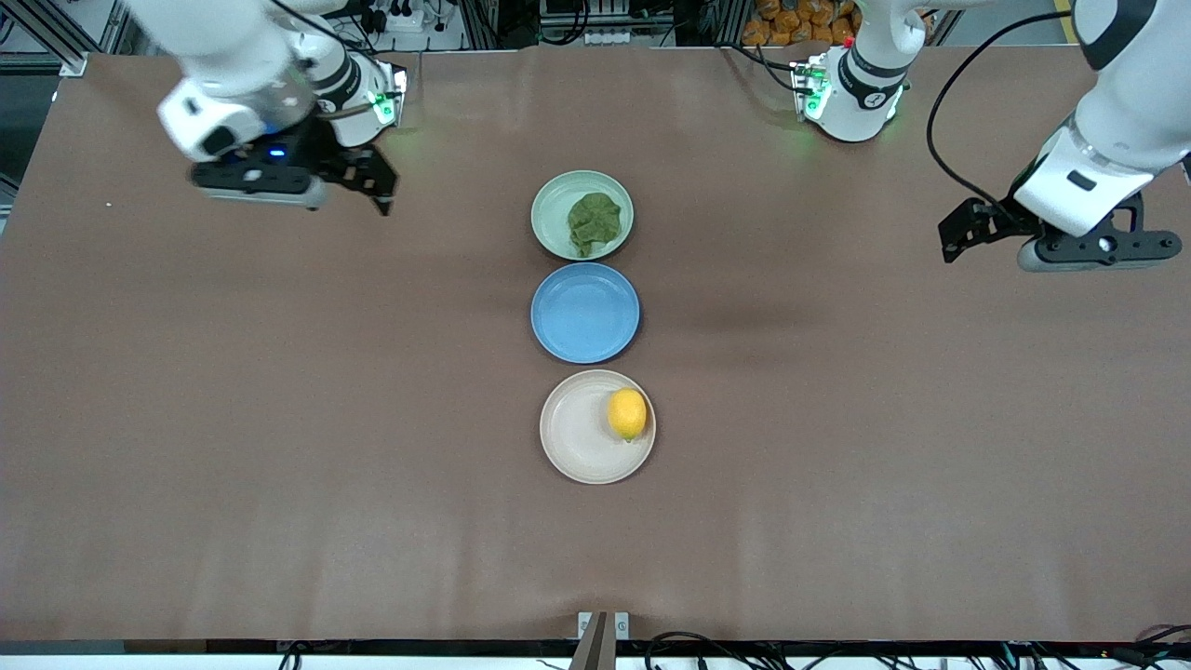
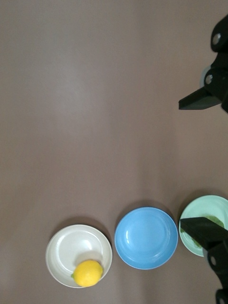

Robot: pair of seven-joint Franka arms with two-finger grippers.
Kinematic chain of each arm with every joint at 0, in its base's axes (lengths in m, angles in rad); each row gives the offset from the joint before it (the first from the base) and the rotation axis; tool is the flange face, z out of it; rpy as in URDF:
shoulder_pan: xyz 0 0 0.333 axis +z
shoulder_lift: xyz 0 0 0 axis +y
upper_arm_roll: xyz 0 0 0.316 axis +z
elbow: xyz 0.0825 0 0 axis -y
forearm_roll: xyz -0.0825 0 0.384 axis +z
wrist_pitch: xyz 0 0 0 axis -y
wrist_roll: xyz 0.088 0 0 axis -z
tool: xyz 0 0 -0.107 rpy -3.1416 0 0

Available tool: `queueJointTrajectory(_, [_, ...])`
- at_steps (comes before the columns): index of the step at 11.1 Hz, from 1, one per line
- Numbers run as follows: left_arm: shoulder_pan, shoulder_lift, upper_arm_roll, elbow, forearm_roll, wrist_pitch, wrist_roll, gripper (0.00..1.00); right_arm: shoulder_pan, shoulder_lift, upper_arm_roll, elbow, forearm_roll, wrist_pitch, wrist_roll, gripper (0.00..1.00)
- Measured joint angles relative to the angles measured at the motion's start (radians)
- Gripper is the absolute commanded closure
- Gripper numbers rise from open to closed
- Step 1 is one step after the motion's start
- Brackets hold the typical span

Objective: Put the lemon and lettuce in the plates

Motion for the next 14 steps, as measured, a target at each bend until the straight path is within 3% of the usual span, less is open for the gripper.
queueJointTrajectory(4, [-0.007,-0.004,0.003,0.076,0.0,-0.084,0.019,0.0,-0.007,0.002,-0.238,0.13,0.0,-0.091,-0.287,0.0])
queueJointTrajectory(6, [-0.008,-0.004,0.004,0.079,0.0,-0.085,0.02,0.0,-0.008,0.009,-0.314,0.168,0.0,-0.12,-0.384,0.0])
queueJointTrajectory(9, [-0.009,-0.004,0.005,0.079,0.0,-0.087,0.021,0.0,-0.007,0.07,-0.39,0.253,-0.004,-0.202,-0.469,0.0])
queueJointTrajectory(14, [-0.011,-0.004,0.004,0.079,0.0,-0.088,0.021,0.0,0.006,0.148,-0.402,0.31,-0.027,-0.227,-0.498,0.0])
